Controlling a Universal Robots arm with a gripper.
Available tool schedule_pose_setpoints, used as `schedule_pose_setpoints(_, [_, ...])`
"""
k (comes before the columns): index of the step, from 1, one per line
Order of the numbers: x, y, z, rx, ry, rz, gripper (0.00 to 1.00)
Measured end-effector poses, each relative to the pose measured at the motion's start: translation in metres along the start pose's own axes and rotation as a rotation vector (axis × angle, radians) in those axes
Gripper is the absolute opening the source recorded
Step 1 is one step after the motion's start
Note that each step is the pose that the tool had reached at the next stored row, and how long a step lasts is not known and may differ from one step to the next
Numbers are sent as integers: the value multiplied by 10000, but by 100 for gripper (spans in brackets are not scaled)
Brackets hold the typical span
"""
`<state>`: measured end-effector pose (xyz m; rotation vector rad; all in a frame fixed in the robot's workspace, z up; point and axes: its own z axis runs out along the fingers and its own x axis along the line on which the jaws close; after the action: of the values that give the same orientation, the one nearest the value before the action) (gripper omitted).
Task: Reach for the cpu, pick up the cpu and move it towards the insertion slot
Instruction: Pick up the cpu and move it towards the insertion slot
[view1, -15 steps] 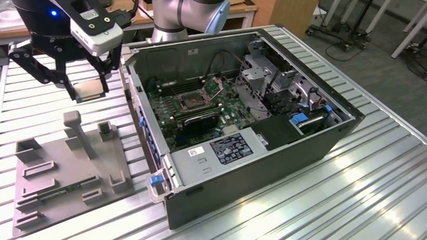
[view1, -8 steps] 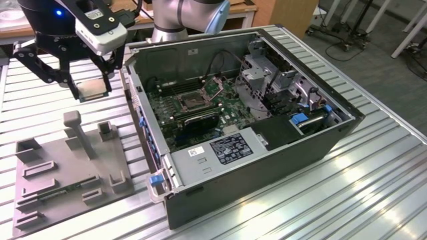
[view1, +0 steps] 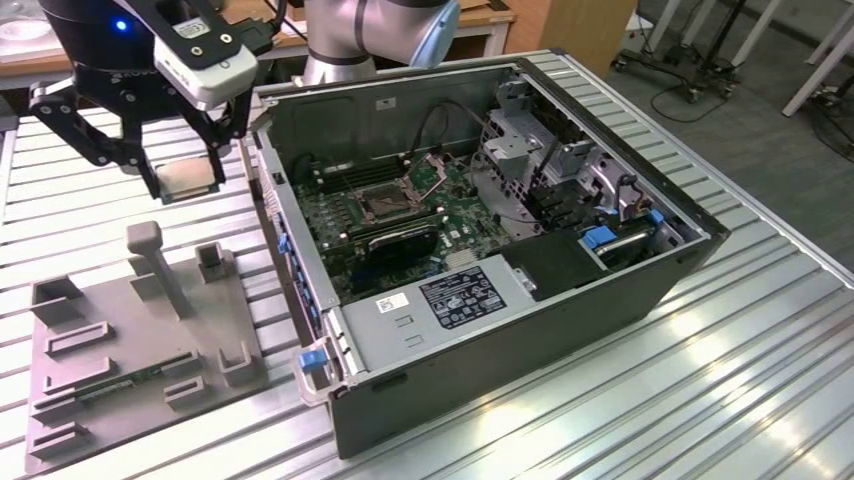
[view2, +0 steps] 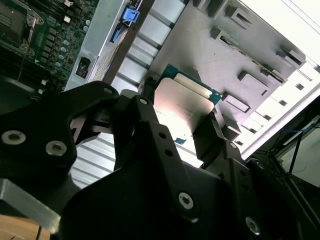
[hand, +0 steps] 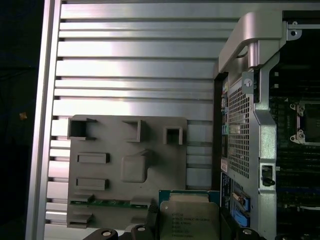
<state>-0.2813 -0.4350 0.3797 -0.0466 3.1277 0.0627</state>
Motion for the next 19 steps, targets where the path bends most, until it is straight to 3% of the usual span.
schedule_pose_setpoints(19, [-152,-4,2,0,0,1,55])
